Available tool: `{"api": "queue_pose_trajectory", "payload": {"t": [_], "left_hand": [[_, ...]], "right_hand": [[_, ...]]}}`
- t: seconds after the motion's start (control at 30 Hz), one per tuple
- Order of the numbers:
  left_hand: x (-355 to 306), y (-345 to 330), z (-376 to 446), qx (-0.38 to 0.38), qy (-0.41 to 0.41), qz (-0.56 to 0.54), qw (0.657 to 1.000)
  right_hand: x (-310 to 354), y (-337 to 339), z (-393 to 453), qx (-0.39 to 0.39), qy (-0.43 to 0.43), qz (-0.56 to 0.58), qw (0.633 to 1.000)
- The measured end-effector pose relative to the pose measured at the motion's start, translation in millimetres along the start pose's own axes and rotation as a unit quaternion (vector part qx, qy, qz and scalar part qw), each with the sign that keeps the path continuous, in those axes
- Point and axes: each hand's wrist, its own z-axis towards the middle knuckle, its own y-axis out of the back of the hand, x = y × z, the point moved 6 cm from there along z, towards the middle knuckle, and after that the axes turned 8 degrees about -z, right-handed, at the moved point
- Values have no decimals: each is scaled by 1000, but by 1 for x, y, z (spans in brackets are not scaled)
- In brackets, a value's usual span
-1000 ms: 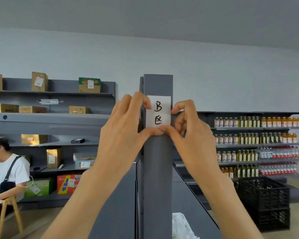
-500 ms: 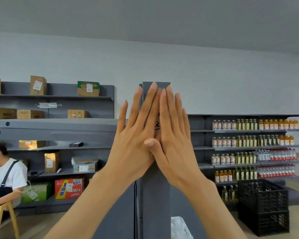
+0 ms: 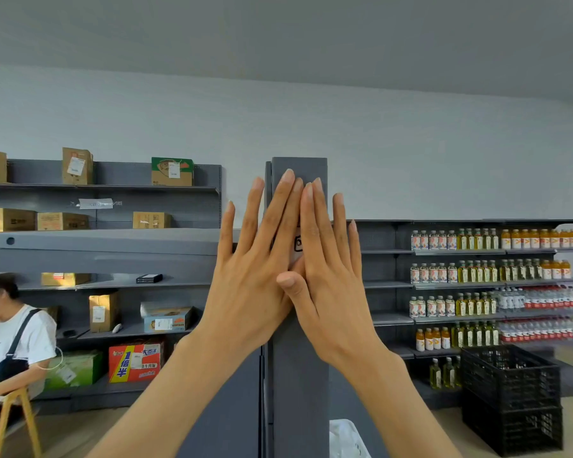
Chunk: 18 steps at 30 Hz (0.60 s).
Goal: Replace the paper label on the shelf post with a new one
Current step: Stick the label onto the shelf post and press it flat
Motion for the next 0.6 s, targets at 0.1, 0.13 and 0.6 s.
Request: {"api": "queue_pose_trajectory", "payload": {"t": [0.1, 0.13, 0.6], "left_hand": [[2, -1, -1, 6, -1, 0, 1000], [2, -1, -2, 9, -1, -3, 1000], [6, 6, -41, 26, 2, -11, 1000]], "right_hand": [[-3, 1, -3, 10, 0, -6, 1000], [-4, 1, -5, 14, 0, -8, 1000], [-14, 2, -37, 30, -12, -32, 999]]}}
